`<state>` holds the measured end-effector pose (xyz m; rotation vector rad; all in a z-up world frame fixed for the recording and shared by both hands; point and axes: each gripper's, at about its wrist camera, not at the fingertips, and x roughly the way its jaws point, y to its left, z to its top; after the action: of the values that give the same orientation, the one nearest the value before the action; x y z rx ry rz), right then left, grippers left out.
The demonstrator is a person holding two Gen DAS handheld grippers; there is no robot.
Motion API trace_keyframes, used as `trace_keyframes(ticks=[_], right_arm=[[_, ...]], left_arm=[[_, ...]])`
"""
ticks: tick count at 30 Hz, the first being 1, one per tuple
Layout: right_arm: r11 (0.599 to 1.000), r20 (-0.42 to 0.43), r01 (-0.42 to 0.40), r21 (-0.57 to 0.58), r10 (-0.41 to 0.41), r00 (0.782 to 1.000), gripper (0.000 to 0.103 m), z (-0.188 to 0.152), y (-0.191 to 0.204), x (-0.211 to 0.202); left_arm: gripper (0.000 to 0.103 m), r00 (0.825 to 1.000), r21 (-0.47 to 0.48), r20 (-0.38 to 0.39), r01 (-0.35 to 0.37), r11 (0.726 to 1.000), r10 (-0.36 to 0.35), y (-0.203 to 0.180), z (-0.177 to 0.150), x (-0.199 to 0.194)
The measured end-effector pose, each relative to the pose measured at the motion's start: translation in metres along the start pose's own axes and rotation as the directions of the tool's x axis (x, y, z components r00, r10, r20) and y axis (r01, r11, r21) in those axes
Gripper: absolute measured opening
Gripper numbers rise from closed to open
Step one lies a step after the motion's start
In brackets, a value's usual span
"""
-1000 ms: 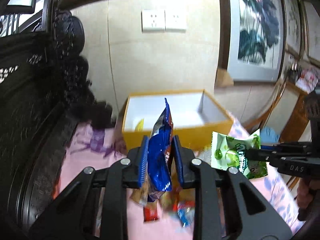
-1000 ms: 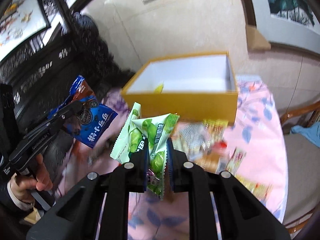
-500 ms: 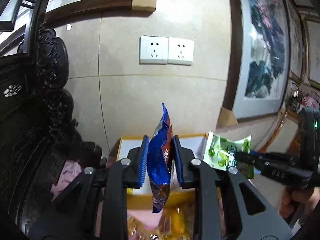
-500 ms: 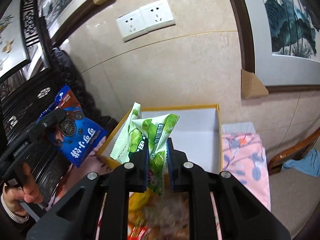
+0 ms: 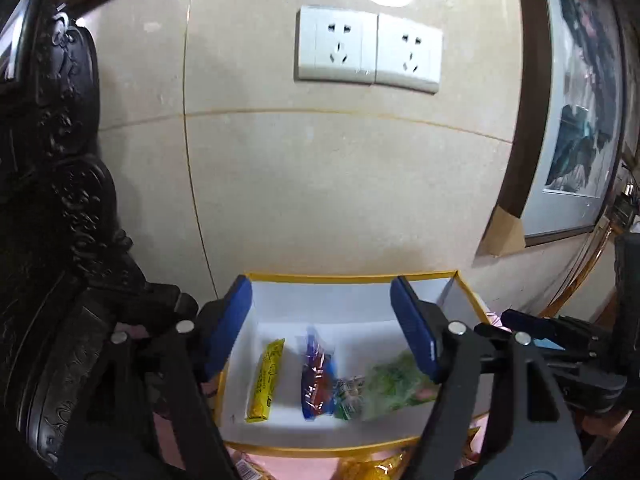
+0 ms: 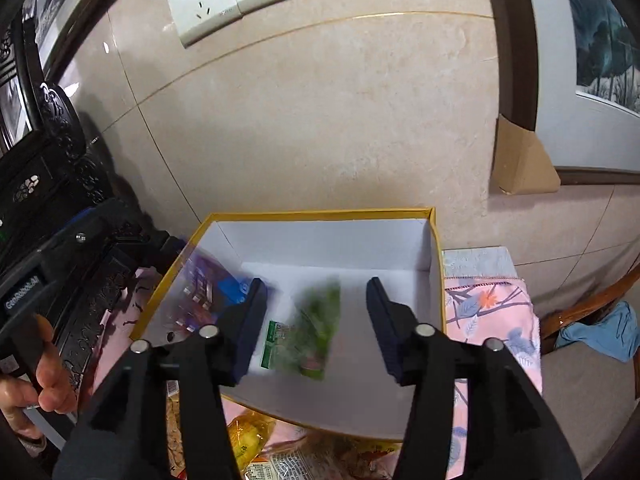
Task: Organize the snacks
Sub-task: 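Lift both packets over the yellow box and release them inside, then grasp the long granola bar with the right tool while the left tool grasps the red biscuit packet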
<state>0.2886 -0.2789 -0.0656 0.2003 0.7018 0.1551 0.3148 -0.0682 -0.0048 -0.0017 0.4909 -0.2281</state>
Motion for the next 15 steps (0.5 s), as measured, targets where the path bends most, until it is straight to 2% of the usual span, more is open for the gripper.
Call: trace_keyframes(ticks=[1,3,7,11,15], right_arm=[[1.0,-0.002,-0.005,-0.005,0.005,1.0,0.054,-0.004,-0.001,-0.004],[1.0,-0.01,-0.015,-0.001,0.015,1.0,0.054,-0.01,-0.004,-0.011],[1.0,-0.048,-0.027,-0.01,0.026,0.998,0.054,-0.039,-0.017,-0.035],[0.999,-0.105,-0.001,-0.043,-0.003,0.994,0.054,-0.08,-0.039,-0.061],[0.998,-0.188,0.025,-0.056,-0.036,0.982,0.054,-0.124,-0.063,-0.078]], left_arm=[[0.086,1.0,-0.002,0.0,-0.008,1.0,0.008,0.001,-0.004,-0.006],[0.089,1.0,-0.013,-0.007,-0.002,1.0,0.002,0.003,-0.015,-0.017],[0.089,0.999,-0.005,-0.045,-0.011,1.0,0.011,0.005,-0.047,-0.039],[0.089,0.993,0.0,-0.113,-0.045,0.999,0.044,0.008,-0.089,-0.057],[0.089,0.986,-0.017,-0.161,-0.049,0.999,0.046,0.013,-0.122,-0.077]])
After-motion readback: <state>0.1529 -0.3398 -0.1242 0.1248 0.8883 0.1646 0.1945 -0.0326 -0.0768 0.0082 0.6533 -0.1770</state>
